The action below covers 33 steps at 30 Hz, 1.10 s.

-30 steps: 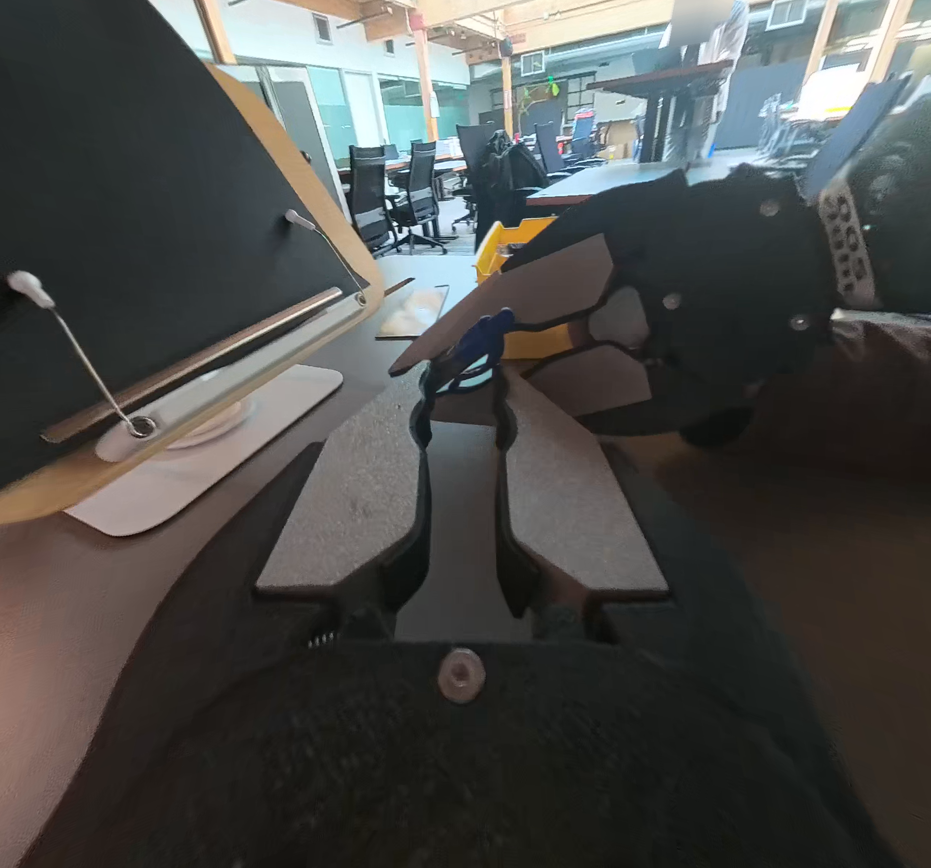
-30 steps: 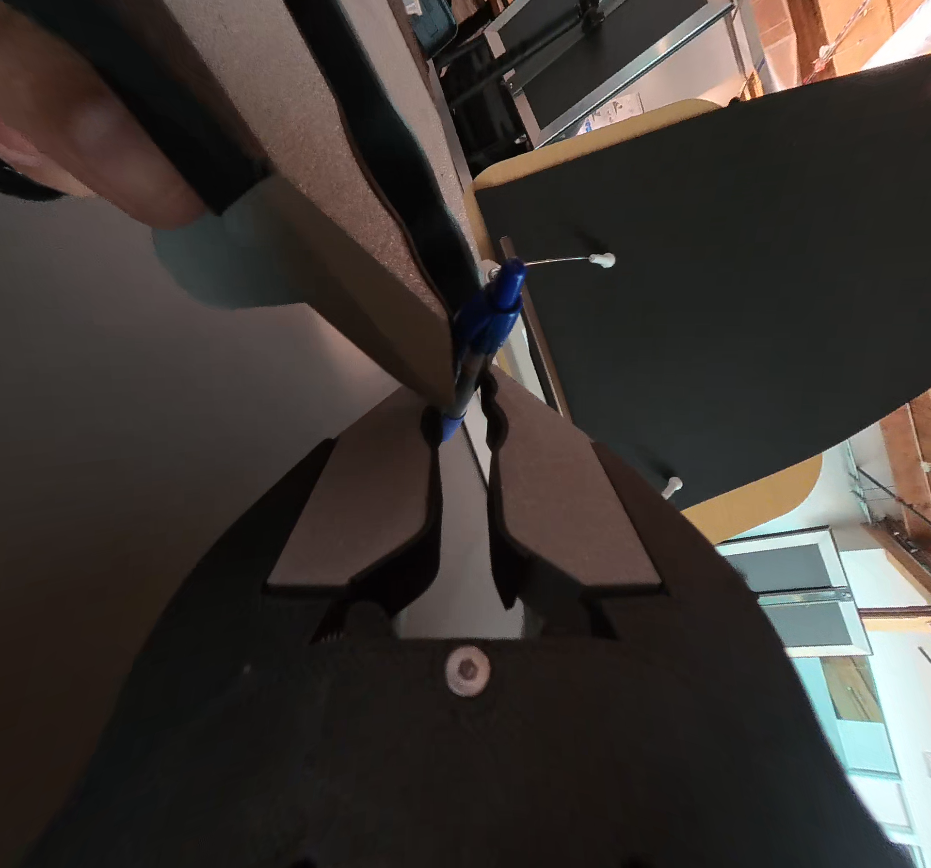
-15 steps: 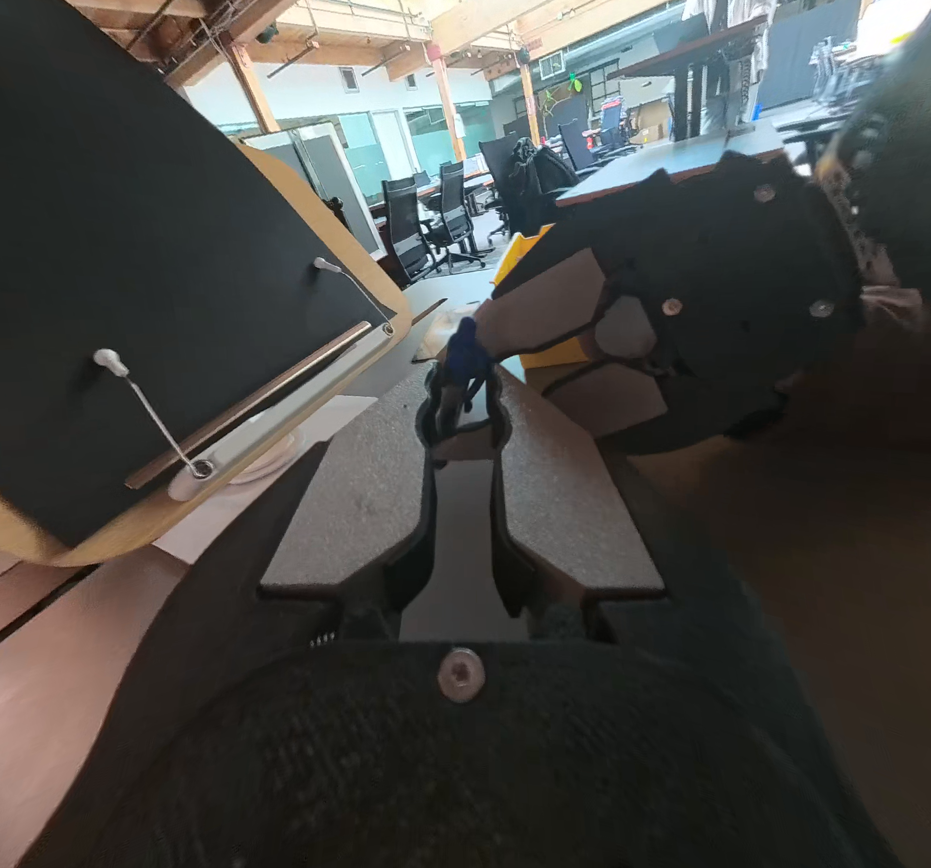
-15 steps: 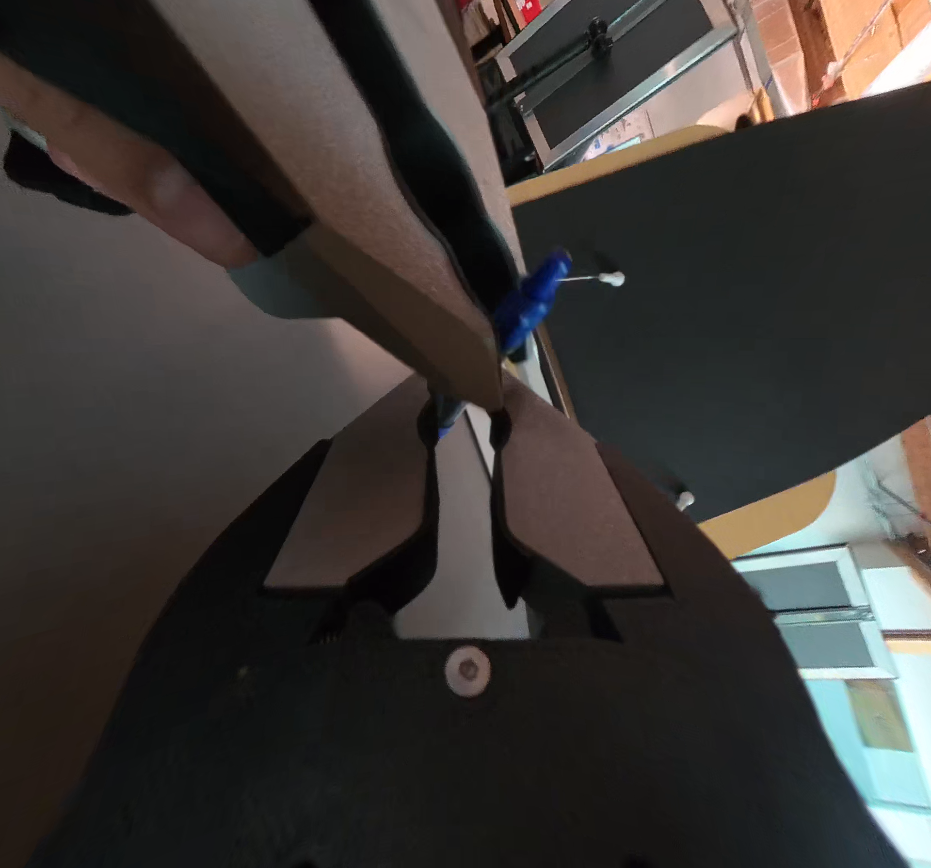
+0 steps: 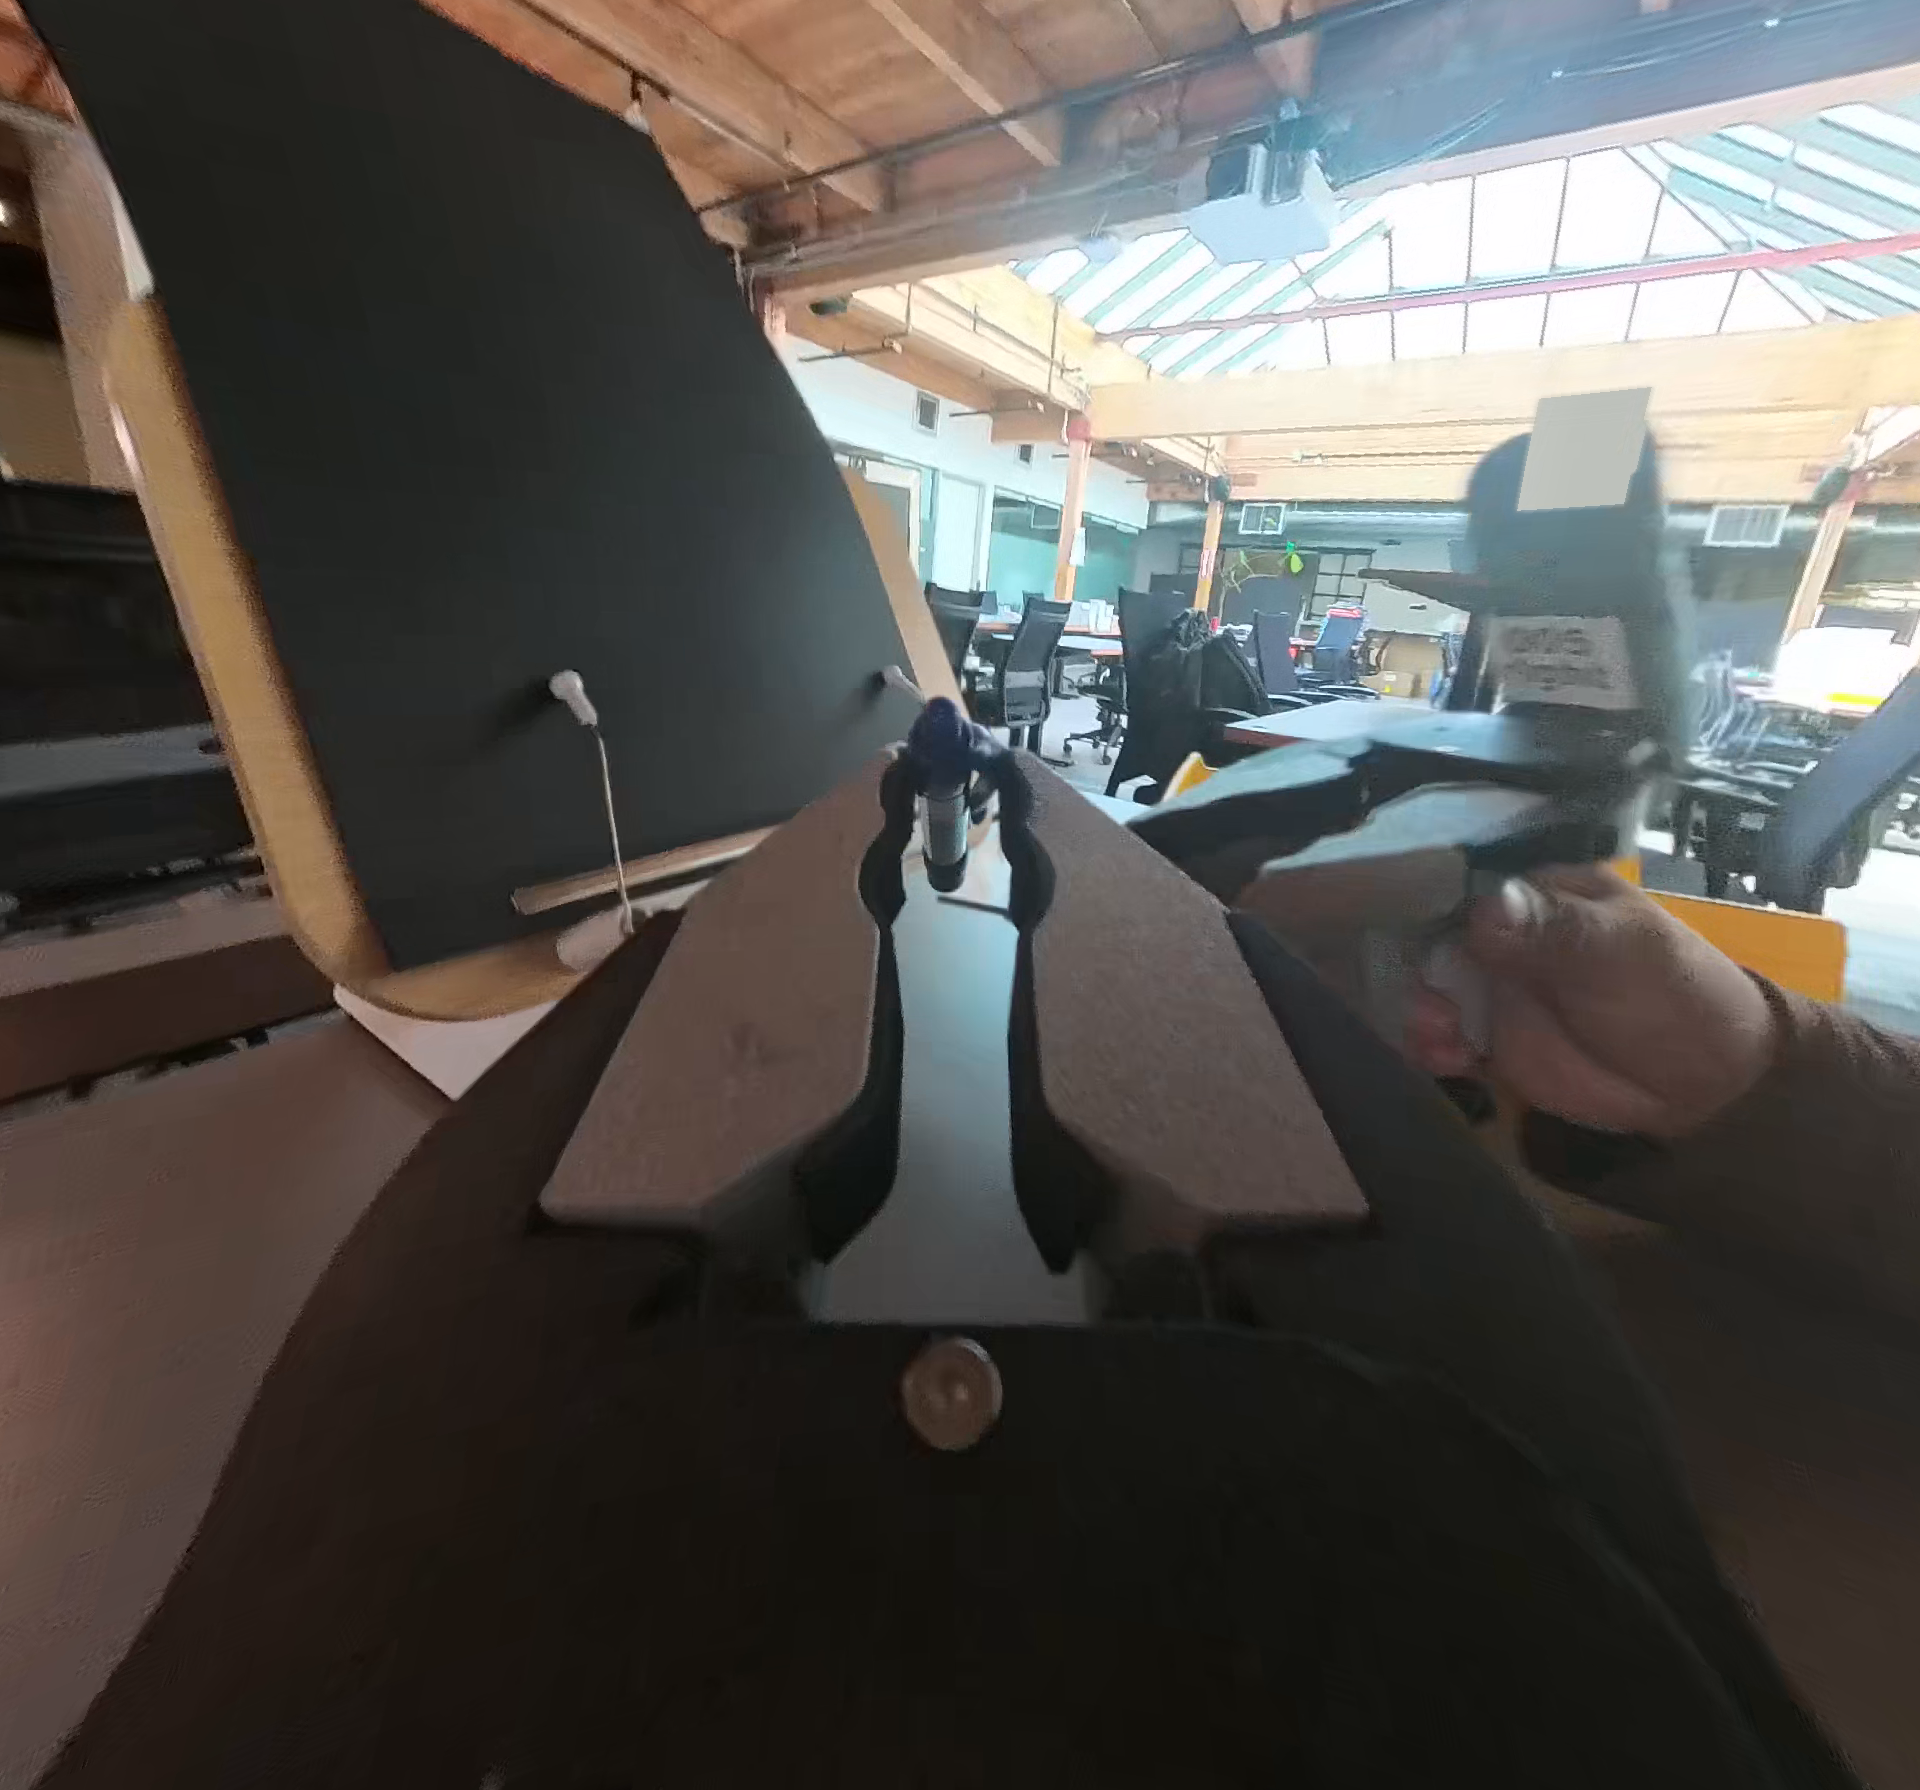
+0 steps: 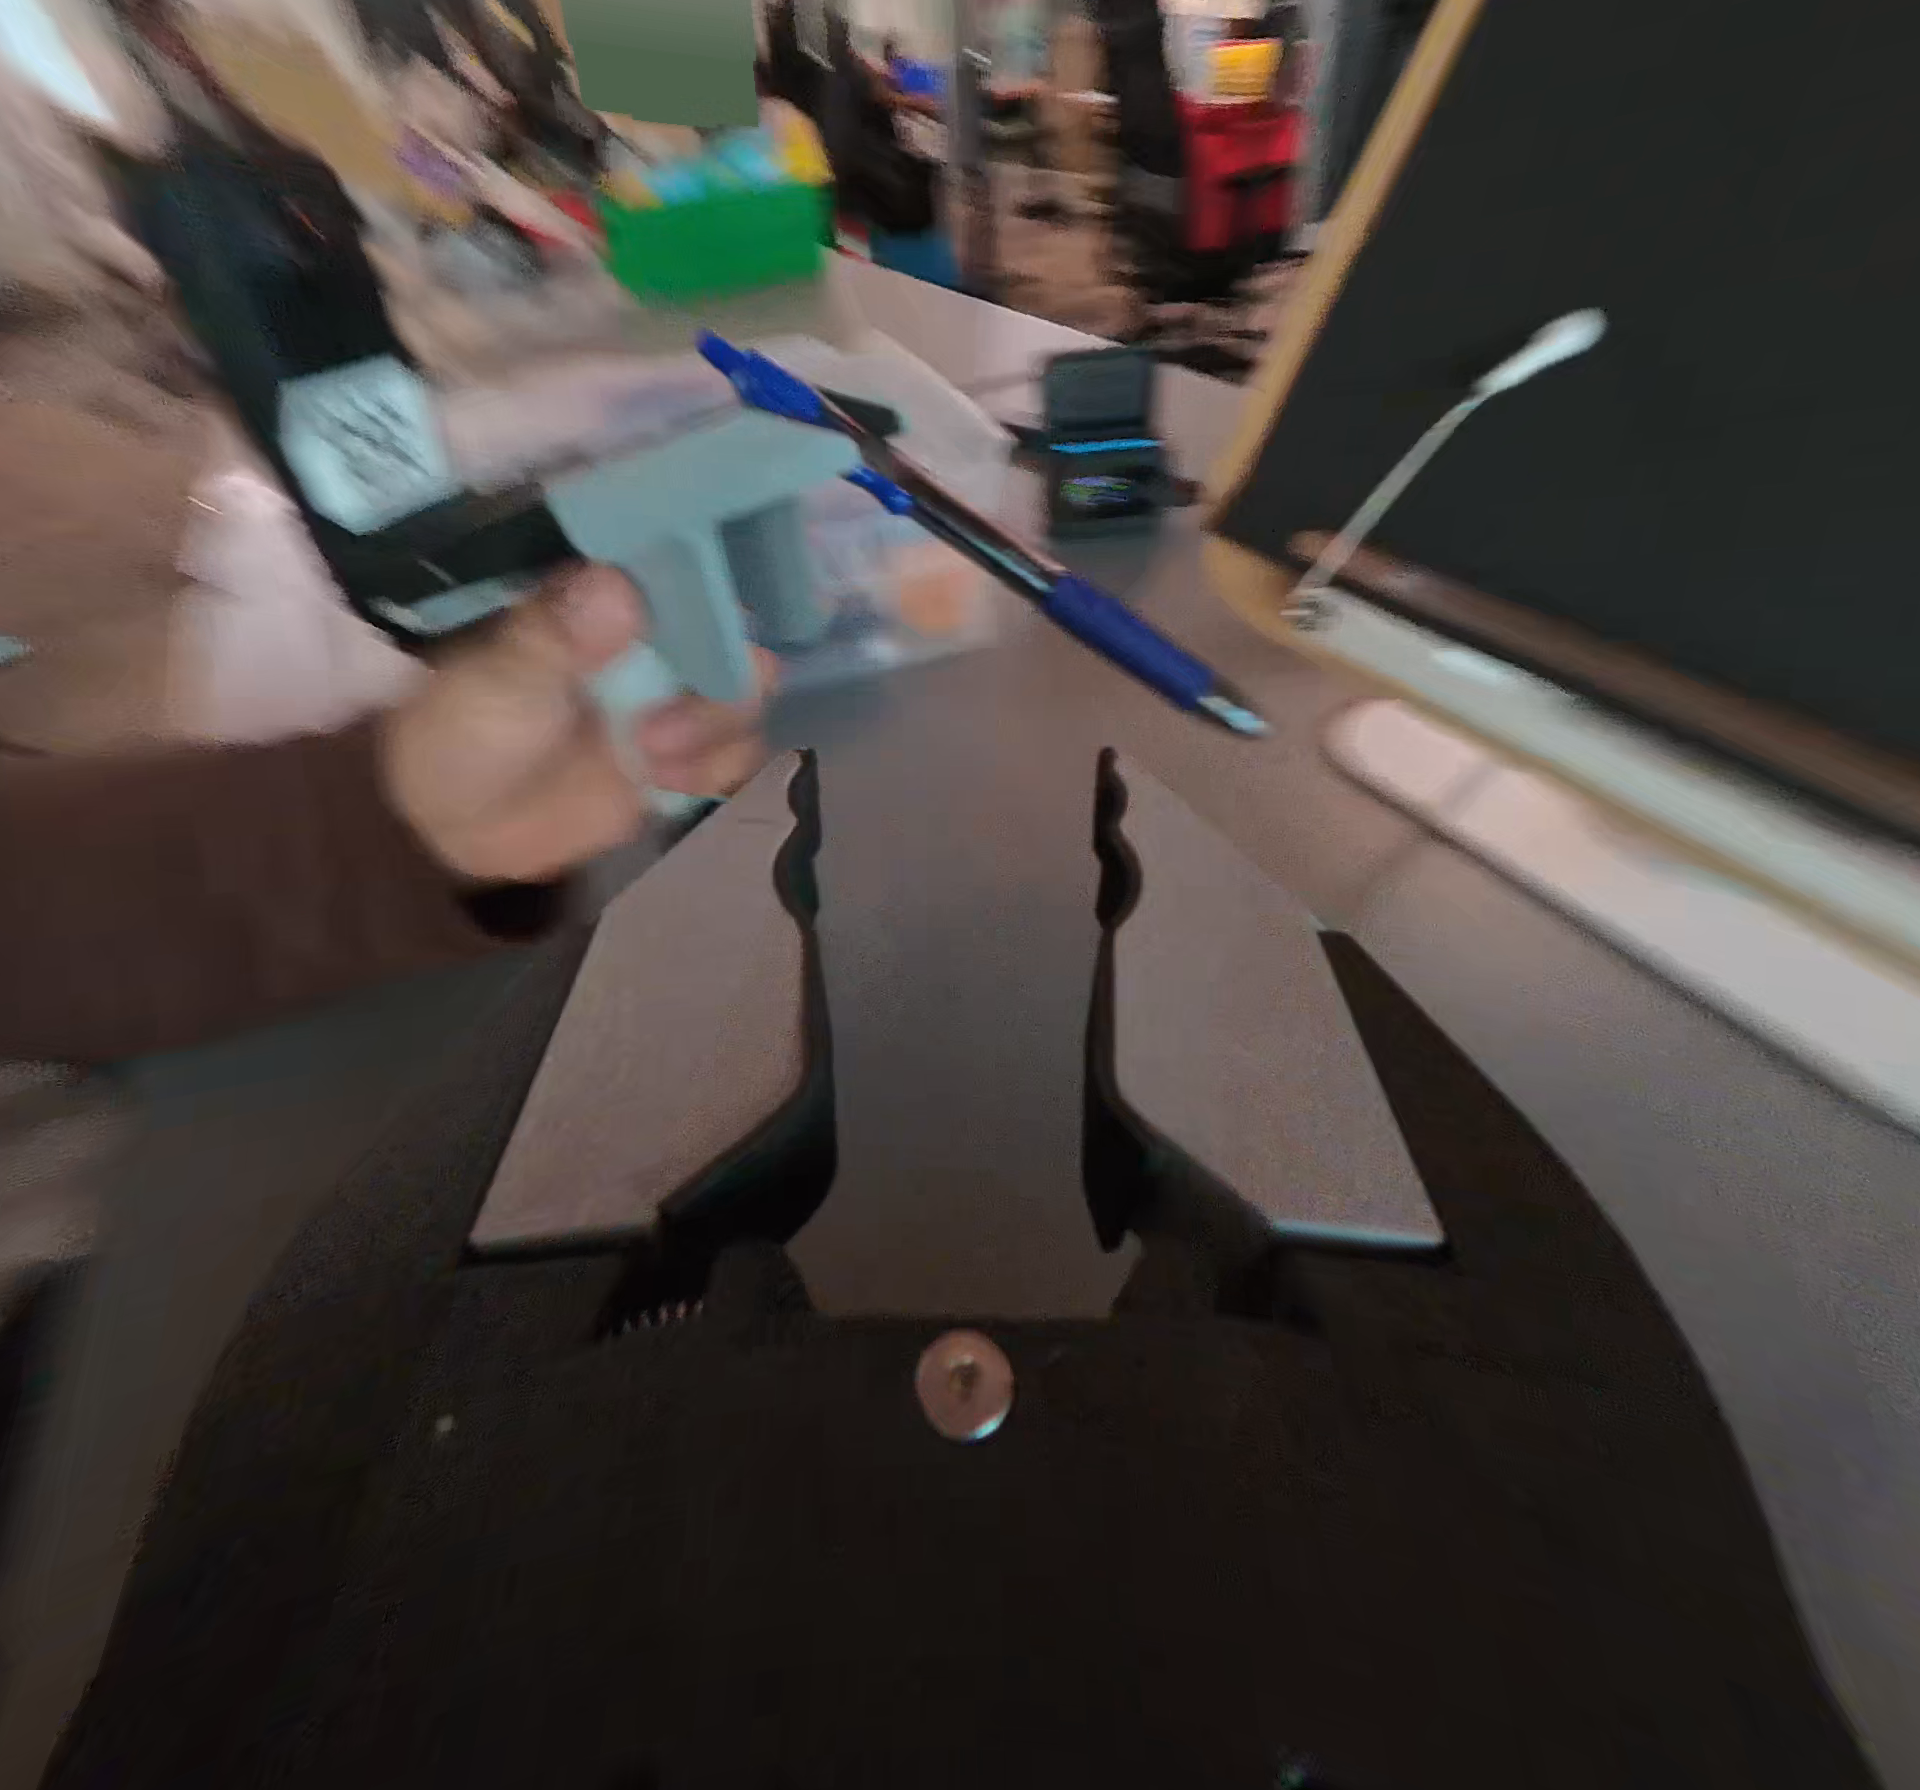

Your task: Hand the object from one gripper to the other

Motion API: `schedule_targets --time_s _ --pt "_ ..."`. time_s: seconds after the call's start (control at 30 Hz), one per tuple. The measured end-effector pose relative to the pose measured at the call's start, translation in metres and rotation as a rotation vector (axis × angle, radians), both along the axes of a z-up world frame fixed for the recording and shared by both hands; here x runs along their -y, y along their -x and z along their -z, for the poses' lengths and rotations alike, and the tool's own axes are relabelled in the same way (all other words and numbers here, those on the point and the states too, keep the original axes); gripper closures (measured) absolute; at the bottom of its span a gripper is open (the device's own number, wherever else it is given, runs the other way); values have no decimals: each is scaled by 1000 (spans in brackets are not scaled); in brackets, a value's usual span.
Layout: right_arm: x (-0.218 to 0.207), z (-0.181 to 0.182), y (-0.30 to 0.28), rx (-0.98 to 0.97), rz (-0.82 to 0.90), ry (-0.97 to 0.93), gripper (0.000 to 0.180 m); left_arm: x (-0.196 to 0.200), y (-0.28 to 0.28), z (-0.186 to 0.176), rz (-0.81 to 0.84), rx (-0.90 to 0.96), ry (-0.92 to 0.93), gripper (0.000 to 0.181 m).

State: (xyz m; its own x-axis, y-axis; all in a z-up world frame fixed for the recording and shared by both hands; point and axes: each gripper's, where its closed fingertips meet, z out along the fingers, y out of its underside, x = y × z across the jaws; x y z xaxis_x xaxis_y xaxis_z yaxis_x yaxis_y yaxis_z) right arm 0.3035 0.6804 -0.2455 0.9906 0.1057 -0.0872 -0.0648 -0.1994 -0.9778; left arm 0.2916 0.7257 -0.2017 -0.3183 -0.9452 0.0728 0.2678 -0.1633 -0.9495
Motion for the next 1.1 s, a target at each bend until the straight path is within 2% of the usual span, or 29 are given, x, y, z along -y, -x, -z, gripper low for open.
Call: schedule_targets --time_s 0.1,0.23,0.37,0.4,0.5,0.57,0.63,0.7,0.8,0.97,1.1 --pt "-1 -13 23 -403 -217 -68 124 20 10 -12 28 115 -104 168" --pt "-1 -22 19 -710 -303 -147 121 56 22 -19 35 229 -312 169" --pt "10 -40 9 -949 -404 -272 142 79 19 -5 18 230 -475 168" --pt "11 -39 6 -976 -413 -276 155 81 17 -3 11 230 -493 168" --pt "19 -43 0 -1017 -470 -297 171 78 8 10 -23 150 -535 168" --pt "22 -44 -8 -964 -426 -298 173 72 2 17 -60 95 -542 167" --pt "22 -39 -18 -813 -305 -273 173 69 -1 22 -50 62 -539 166" --pt "23 -34 -27 -645 -199 -230 173 69 -3 27 -12 15 -510 153" --pt "27 -35 -35 -465 -103 -212 173 64 -6 30 0 -39 -463 150" --pt "20 -30 -19 -241 -79 -146 173 67 -12 44 -2 -95 -500 151" --pt "11 -22 21 -61 -189 -100 173 72 -16 55 -14 -129 -563 153"
